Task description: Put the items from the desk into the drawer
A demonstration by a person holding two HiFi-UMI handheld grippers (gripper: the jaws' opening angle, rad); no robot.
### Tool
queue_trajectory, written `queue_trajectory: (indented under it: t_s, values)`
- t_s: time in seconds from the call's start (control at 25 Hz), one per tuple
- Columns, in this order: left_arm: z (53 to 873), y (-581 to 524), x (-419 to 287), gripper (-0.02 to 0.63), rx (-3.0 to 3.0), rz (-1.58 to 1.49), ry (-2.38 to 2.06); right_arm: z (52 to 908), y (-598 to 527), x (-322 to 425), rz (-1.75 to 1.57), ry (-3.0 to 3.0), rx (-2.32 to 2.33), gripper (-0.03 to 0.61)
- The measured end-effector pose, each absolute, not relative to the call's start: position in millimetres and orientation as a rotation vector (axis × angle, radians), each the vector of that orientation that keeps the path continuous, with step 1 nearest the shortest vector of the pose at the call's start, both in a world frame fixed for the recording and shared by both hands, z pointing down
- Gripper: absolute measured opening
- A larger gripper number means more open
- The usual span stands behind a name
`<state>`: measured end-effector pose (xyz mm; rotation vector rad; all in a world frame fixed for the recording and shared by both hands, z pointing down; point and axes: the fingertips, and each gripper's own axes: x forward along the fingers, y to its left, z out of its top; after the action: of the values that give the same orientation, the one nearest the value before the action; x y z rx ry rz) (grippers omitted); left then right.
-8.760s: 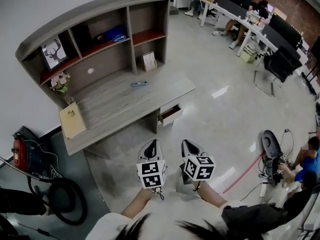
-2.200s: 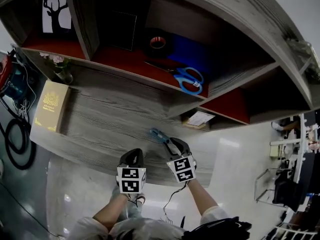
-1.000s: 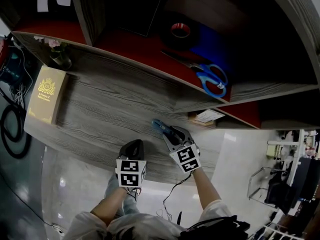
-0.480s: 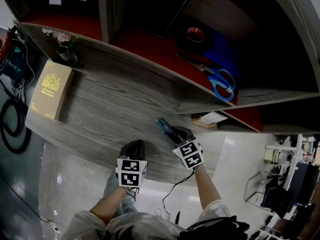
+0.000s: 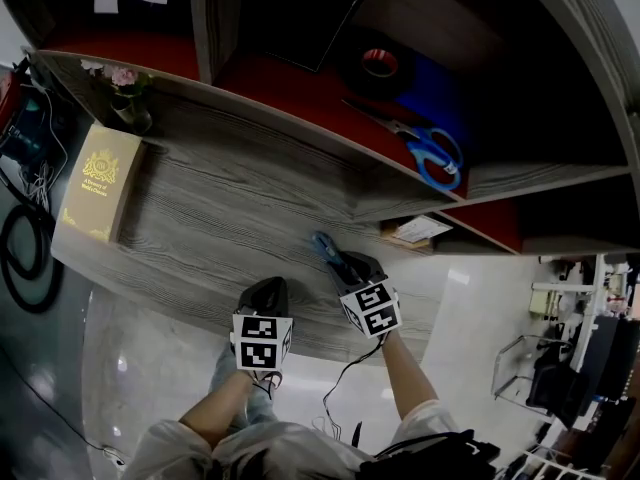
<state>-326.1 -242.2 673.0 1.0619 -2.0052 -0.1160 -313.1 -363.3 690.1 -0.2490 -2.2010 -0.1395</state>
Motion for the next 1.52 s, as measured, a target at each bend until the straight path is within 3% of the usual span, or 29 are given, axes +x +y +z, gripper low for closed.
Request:
queue_trajectory:
  t_s: [0.72, 1.52]
  values:
    - [636, -229, -277, -0.003, 1.123, -0.102, -2.035, 640, -347, -257, -0.116, -2.273, -0.187, 0.124]
    - [579, -233, -149, -0.003, 1.339, 0.037, -2.003, 593, -340, -101, -0.015, -2.336, 0.029, 0.124]
